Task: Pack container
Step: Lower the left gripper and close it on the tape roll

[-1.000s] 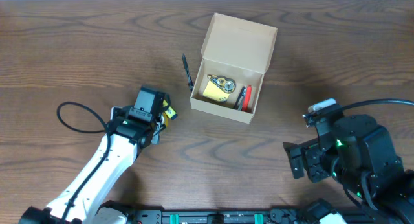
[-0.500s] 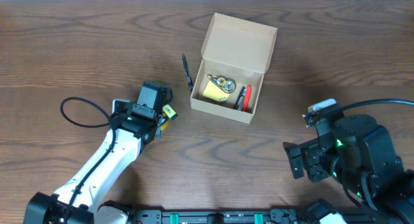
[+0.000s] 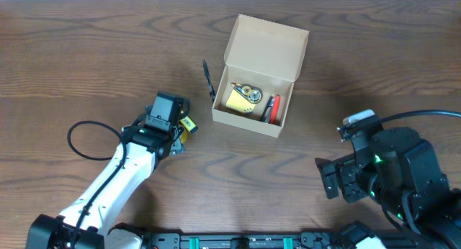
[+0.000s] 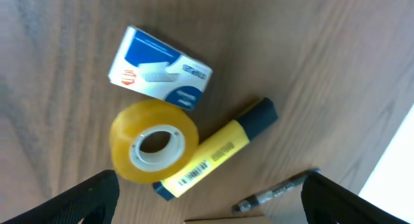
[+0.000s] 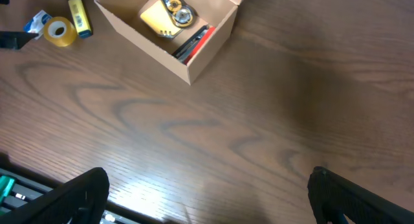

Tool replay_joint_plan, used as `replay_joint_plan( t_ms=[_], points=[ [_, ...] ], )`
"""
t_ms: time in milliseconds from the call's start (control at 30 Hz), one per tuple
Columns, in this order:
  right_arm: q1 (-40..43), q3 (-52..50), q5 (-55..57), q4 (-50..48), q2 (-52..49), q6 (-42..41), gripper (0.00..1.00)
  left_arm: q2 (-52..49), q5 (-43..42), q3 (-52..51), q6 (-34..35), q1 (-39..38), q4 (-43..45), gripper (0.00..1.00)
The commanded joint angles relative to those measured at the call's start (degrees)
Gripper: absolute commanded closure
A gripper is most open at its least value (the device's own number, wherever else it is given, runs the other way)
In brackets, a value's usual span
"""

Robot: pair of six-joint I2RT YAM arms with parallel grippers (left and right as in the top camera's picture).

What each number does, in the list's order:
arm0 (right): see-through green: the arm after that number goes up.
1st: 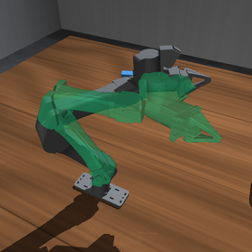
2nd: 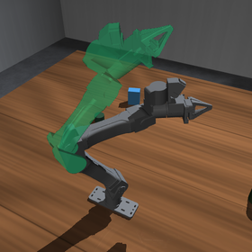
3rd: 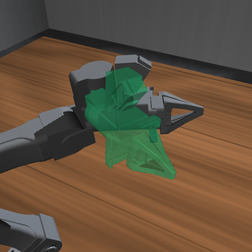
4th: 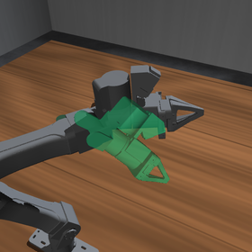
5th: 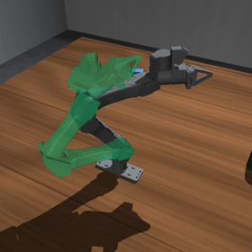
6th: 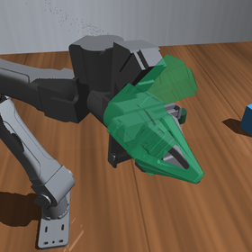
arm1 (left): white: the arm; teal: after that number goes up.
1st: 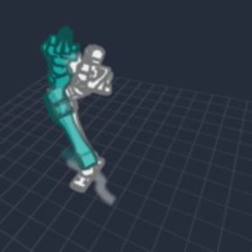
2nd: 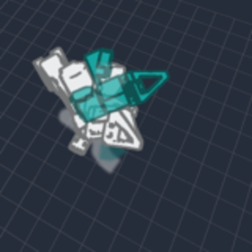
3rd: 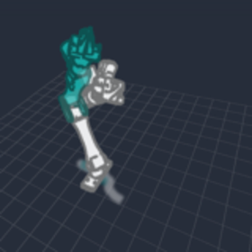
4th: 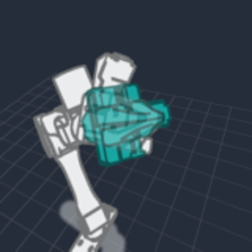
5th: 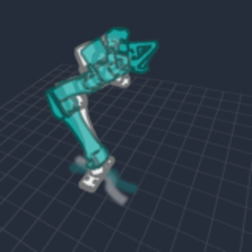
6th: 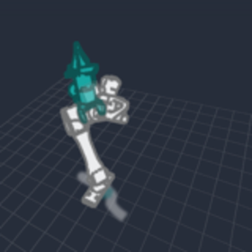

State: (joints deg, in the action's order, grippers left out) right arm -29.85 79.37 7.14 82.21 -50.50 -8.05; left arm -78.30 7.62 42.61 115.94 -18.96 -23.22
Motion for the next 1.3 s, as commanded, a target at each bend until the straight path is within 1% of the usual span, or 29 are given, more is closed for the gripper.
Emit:
replay_joint_plan(
  t_ms=[0, 100, 300, 367, 500, 567, 733, 1000, 1167, 1267],
  points=[
    [0.31, 0.04, 0.35, 0.04, -0.02, 0.22, 0.01, -0.35, -5.33, -0.39, 3.41, 2.56, -1.57, 0.09],
    [0.31, 0.04, 0.35, 0.04, -0.02, 0.22, 0.01, -0.35, -7.19, -0.39, 3.41, 3.85, -3.80, 0.08],
    [0.31, 0.04, 0.35, 0.04, -0.02, 0.22, 0.01, -0.44, -8.74, 0.72, 3.39, 3.96, -6.54, 0.08],
    [0.31, 0.04, 0.35, 0.02, -0.02, 0.22, 0.01, -0.44, -8.74, 2.71, 3.37, 3.93, -9.99, 0.08],
    [0.31, 0.04, 0.35, 0.02, -0.02, 0.22, 0.01, -0.46, -7.32, 9.66, 2.29, 3.80, -22.14, 0.08],
    [0.31, 0.04, 0.35, 0.02, -0.02, 0.22, 0.01, -0.52, -5.88, 12.31, 1.92, 3.37, -25.03, 0.08],
    [0.31, 0.04, 0.35, 0.02, -0.02, 0.22, 0.01, -3.02, -6.38, 13.66, 2.91, 3.17, -24.72, 0.09],
    [0.31, 0.04, 0.35, 0.02, -0.02, 0.22, 0.01, -12.85, -8.76, 13.70, 0.83, 3.19, -14.60, 0.09],
    [0.31, 0.04, 0.35, 0.04, -0.02, 0.22, 0.01, -14.60, -10.69, 13.70, 3.17, 3.21, -14.69, 0.08],
    [0.31, 0.04, 0.35, 0.02, -0.02, 0.22, 0.01, -15.04, -10.78, 13.70, 3.32, 3.28, -14.88, 0.09]
  ],
)
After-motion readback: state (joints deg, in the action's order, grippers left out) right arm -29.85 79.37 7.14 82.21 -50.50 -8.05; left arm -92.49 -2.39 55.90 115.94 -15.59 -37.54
